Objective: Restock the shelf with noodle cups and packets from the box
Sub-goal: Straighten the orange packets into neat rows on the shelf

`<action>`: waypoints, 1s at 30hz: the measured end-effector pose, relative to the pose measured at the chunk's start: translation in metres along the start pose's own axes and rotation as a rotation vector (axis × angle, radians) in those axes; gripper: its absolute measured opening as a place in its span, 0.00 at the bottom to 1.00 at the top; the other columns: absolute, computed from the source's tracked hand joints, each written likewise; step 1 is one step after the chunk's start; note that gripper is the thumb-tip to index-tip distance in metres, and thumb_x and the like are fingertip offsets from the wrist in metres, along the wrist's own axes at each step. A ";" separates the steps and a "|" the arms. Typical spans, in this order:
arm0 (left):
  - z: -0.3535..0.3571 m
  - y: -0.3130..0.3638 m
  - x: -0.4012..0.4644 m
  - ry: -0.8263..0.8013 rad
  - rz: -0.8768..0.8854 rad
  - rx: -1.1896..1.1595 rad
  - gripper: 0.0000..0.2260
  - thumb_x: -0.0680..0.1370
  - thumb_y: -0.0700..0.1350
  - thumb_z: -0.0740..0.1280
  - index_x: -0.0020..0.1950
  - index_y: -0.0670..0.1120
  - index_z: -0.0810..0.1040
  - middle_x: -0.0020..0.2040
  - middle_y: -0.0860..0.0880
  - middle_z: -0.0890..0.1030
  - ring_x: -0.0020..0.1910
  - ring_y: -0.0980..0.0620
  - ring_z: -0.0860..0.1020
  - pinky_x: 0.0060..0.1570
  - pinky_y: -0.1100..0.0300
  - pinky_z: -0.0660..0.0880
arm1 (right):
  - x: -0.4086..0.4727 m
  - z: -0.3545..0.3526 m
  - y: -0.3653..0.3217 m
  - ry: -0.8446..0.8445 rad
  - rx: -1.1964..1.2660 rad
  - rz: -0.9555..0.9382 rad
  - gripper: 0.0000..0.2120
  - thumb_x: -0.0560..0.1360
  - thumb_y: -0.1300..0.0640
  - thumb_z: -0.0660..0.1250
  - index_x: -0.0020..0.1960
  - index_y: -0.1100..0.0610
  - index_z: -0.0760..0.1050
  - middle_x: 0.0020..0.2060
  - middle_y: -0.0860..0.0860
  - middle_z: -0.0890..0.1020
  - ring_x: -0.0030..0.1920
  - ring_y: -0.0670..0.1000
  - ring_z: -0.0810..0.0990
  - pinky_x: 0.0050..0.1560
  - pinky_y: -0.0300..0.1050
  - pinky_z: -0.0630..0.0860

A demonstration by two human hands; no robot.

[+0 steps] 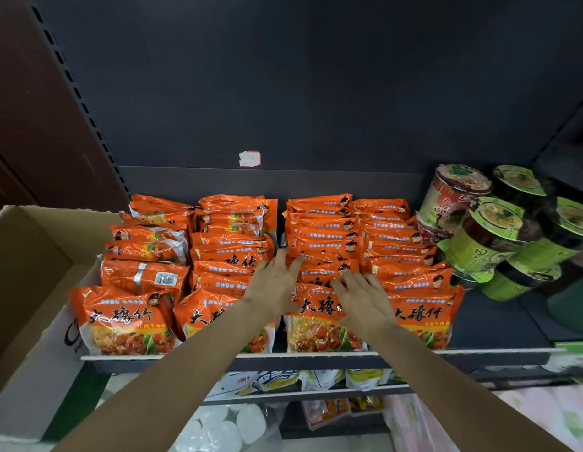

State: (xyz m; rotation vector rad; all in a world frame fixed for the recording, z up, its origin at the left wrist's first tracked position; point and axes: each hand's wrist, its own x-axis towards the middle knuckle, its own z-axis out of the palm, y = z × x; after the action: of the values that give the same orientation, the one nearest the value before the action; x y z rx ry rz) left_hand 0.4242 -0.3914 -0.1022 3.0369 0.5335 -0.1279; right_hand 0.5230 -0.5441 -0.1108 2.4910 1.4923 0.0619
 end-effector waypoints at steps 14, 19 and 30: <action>0.001 -0.001 0.009 0.045 -0.052 -0.136 0.49 0.70 0.57 0.72 0.77 0.47 0.40 0.76 0.41 0.47 0.73 0.41 0.59 0.71 0.49 0.59 | 0.006 0.002 0.004 0.178 -0.034 0.187 0.31 0.57 0.52 0.81 0.57 0.55 0.72 0.48 0.52 0.76 0.48 0.53 0.76 0.50 0.46 0.73; 0.005 0.006 0.013 0.033 -0.034 -0.116 0.45 0.71 0.53 0.72 0.77 0.46 0.45 0.72 0.42 0.57 0.69 0.43 0.64 0.69 0.49 0.62 | 0.005 -0.009 0.016 0.140 0.122 0.122 0.38 0.72 0.49 0.71 0.73 0.54 0.54 0.69 0.53 0.63 0.69 0.53 0.64 0.68 0.47 0.62; 0.016 0.019 0.008 0.264 -0.036 -0.113 0.34 0.74 0.50 0.70 0.74 0.46 0.56 0.70 0.43 0.60 0.66 0.46 0.68 0.65 0.55 0.64 | 0.012 -0.017 0.033 0.150 0.209 0.133 0.36 0.72 0.48 0.70 0.74 0.51 0.58 0.68 0.49 0.68 0.68 0.51 0.65 0.69 0.46 0.59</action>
State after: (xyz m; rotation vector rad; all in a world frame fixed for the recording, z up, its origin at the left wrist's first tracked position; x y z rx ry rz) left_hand 0.4369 -0.4076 -0.1180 2.9497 0.5890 0.2951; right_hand 0.5539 -0.5455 -0.0878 2.8068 1.4544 0.1247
